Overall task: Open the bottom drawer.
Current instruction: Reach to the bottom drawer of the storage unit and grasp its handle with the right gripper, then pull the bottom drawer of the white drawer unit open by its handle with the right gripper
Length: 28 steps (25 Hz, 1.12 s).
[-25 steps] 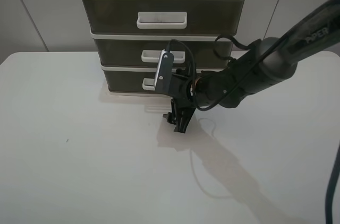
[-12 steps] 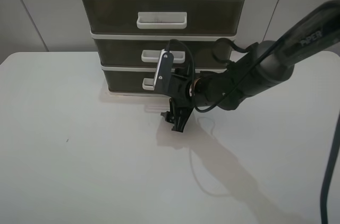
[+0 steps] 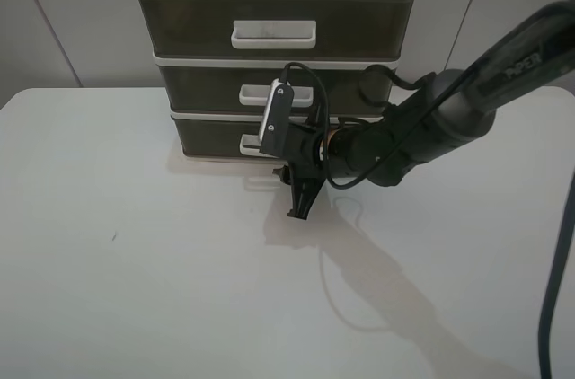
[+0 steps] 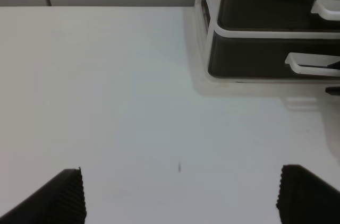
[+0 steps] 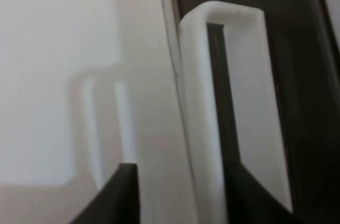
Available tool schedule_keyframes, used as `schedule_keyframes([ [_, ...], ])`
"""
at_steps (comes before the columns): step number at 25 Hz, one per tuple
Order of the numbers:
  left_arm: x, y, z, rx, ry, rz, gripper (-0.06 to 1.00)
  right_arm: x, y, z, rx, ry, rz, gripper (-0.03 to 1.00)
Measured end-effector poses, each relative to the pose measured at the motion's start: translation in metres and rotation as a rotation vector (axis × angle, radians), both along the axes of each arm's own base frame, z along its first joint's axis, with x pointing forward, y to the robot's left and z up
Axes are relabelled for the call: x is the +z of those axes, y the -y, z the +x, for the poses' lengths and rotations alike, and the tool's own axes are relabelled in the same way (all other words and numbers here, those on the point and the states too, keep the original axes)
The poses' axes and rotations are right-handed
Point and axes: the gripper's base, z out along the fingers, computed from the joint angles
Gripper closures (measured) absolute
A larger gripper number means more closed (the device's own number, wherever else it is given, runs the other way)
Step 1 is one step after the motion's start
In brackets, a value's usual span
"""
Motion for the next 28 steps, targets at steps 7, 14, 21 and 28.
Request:
schedule_keyframes([
  [7, 0.0, 0.0, 0.0, 0.0, 0.0, 0.0, 0.2, 0.001, 0.0, 0.001, 0.014, 0.01, -0.011, 0.87],
  [14, 0.0, 0.0, 0.0, 0.0, 0.0, 0.0, 0.2, 0.005, 0.001, -0.001, 0.013, -0.006, -0.03, 0.87],
  [21, 0.0, 0.0, 0.0, 0.0, 0.0, 0.0, 0.2, 0.011, 0.006, -0.008, 0.03, -0.024, -0.063, 0.87],
  [28, 0.0, 0.0, 0.0, 0.0, 0.0, 0.0, 0.2, 0.014, 0.014, -0.026, 0.065, -0.027, -0.083, 0.87],
])
